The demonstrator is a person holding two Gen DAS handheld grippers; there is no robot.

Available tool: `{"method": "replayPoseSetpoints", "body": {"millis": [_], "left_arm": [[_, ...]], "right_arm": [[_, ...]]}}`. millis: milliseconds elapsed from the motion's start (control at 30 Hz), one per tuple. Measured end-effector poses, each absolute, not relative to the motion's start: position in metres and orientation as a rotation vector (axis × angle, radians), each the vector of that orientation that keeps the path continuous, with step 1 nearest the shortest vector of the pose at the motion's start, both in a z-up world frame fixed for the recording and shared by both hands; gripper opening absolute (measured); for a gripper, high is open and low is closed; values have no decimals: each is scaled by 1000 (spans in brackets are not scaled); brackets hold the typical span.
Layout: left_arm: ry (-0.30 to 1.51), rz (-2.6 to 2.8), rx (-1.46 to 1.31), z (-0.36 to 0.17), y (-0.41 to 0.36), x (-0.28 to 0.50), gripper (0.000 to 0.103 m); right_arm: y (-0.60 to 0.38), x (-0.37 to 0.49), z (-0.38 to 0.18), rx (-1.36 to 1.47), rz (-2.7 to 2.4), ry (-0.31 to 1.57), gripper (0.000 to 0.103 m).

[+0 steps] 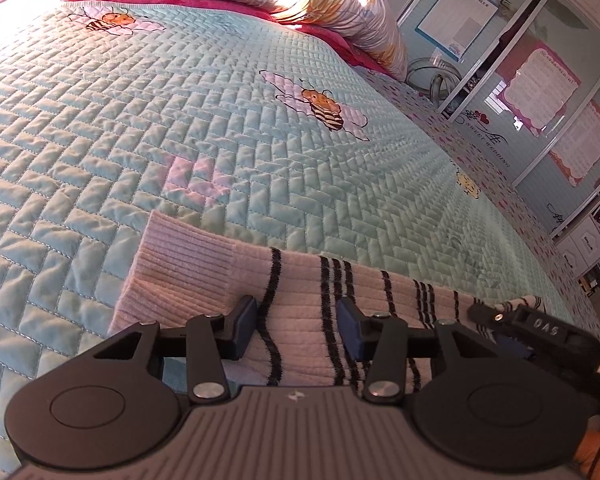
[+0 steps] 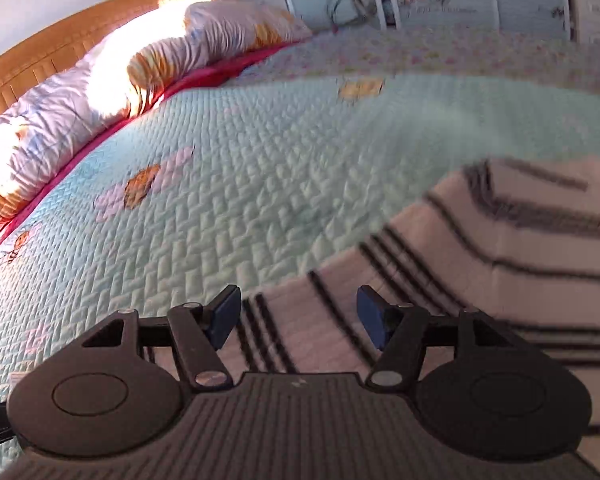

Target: Fold clothes

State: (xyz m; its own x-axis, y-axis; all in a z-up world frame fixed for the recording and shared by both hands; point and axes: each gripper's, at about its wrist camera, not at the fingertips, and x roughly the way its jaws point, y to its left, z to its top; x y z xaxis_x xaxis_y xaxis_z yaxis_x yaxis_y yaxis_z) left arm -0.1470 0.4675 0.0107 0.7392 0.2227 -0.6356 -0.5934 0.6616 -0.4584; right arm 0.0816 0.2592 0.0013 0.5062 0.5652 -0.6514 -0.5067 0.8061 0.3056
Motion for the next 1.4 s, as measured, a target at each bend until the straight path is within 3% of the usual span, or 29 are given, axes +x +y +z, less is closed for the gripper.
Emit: {"method": "replayPoseSetpoints", "body": {"millis": [100, 167, 300, 367, 500, 667, 800, 900, 1000, 1100, 1200, 1300, 1400], "left_arm": [[572, 486, -698, 11, 466, -146, 51], [571, 483, -690, 11, 465, -146, 51], [551, 485, -736, 9, 469, -150, 51], [542, 487, -758, 8, 472, -152, 50], [524, 514, -778, 8, 473, -155, 44], [505, 519, -803, 8, 475, -159, 44], [507, 540, -792, 9, 472, -159, 43], [503, 541, -798, 8, 473, -159, 43], [502, 546, -798, 8, 472, -159, 43], [501, 552, -793, 8, 471, -158, 43], [501, 553, -787, 8, 471, -158, 43], [497, 556, -794, 7, 472, -158, 43], [495, 557, -795, 8, 471, -159, 43]], "right_arm": [[271, 63, 10, -21, 756, 765, 68], [253, 66, 23, 94, 795, 722, 55], [219, 94, 35, 223, 618, 666, 54], [219, 111, 22, 251, 602, 735, 53], [228, 135, -6, 335, 712, 866, 57], [203, 128, 15, 577, 821, 753, 58], [164, 131, 14, 726, 599, 666, 61], [161, 163, -17, 747, 544, 851, 60], [173, 176, -3, 628, 614, 893, 60], [165, 170, 21, 614, 597, 700, 60], [173, 194, 1, 689, 605, 840, 60], [194, 197, -9, 568, 683, 921, 60], [185, 181, 10, 632, 718, 875, 62]]}}
